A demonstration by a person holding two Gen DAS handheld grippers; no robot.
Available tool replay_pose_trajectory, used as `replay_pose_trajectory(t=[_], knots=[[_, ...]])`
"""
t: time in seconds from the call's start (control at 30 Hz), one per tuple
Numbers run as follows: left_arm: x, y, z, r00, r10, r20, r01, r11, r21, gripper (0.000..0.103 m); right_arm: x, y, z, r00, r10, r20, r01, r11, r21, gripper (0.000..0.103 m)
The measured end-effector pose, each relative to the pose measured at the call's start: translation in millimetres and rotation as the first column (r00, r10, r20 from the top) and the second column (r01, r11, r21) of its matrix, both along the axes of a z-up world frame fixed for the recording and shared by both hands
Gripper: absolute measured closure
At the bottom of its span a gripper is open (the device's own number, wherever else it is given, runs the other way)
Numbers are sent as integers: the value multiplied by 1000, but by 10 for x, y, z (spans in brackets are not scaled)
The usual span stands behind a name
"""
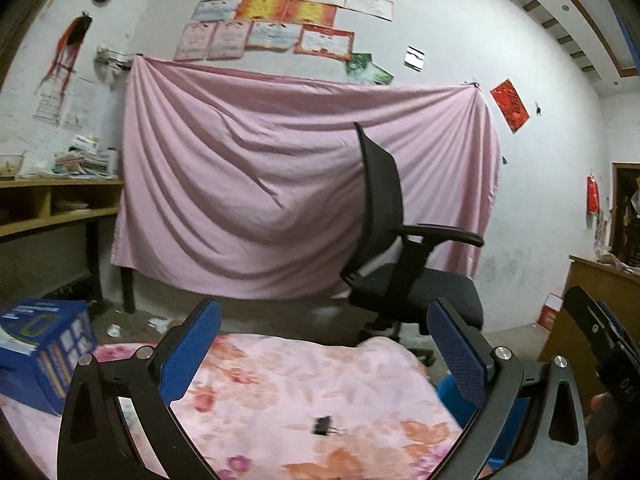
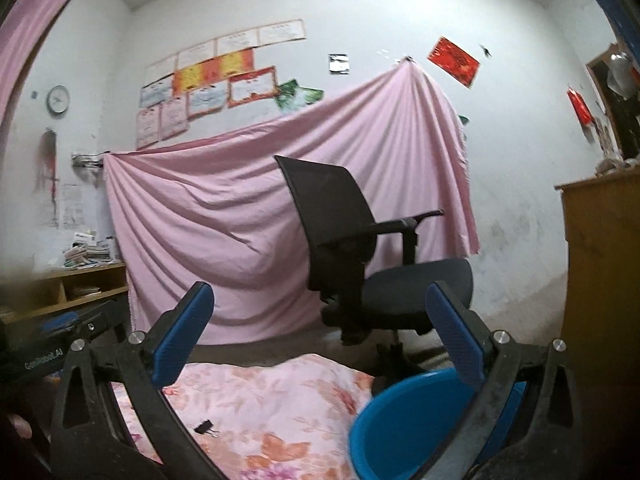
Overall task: Collect trash
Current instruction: 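Move both tools back over the bed toward the remaining items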
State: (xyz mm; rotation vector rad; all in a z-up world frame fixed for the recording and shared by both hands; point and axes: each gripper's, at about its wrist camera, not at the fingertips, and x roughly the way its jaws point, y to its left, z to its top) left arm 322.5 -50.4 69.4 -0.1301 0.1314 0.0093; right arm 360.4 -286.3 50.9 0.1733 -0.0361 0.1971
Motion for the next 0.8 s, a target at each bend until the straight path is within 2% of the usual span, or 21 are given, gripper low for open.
replay_pose_trajectory(t=[0.23, 0.6, 0.8], knots=[[-111, 334, -108, 999, 48, -11, -48, 999, -1, 2, 54, 340, -47, 998, 63, -7, -63, 994, -84, 0], [-137, 687, -356, 993, 105, -45, -106, 994, -6, 2, 228, 644, -212, 986, 141, -92, -152, 980, -126, 0], [-54, 871, -491, 984, 128, -125, -131, 991, -23, 2, 394, 758, -317, 970, 162, -184, -187, 973, -133, 0]])
